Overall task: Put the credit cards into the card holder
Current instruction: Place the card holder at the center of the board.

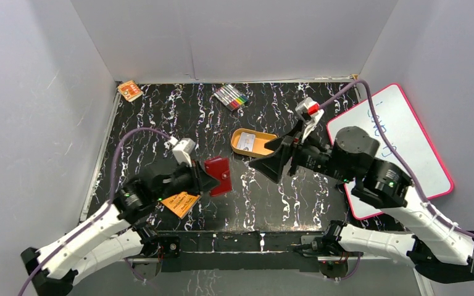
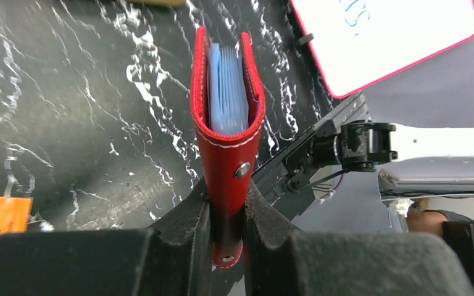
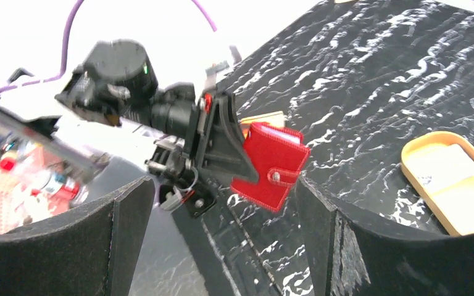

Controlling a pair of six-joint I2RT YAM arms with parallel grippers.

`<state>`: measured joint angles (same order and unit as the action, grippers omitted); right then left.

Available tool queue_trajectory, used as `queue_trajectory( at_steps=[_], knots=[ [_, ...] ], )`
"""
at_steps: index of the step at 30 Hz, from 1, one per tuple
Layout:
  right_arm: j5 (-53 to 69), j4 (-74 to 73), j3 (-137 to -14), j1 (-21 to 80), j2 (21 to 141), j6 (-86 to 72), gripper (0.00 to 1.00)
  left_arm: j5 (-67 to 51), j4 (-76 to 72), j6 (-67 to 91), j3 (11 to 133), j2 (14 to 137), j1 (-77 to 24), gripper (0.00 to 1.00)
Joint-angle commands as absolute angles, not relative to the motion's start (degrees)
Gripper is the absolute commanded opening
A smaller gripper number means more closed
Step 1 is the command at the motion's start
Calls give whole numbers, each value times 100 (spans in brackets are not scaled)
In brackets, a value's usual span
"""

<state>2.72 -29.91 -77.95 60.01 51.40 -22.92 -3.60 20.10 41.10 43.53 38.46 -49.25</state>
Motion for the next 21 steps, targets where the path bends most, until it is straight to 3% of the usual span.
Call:
queue_trajectory(
  at_steps=[1,10,16,21],
  knots=[
    [-992,-2613,-6839,5994,5337,-2643,92,-982,240,4835,3279,4479,-4948,0],
    [-1343,-2274,-5933,5994,5051,-2838,93,-1055,-1106,4687,2760,6311,-4892,0],
    [-1466,-2467,-5819,5994,4938,-2882,93,-586,-769,4773,2723,7039,-4762,0],
    [-1584,-2526,-5775,5994,4889,-2888,93,-87,-77,4864,2619,7052,-4671,24]
  ],
)
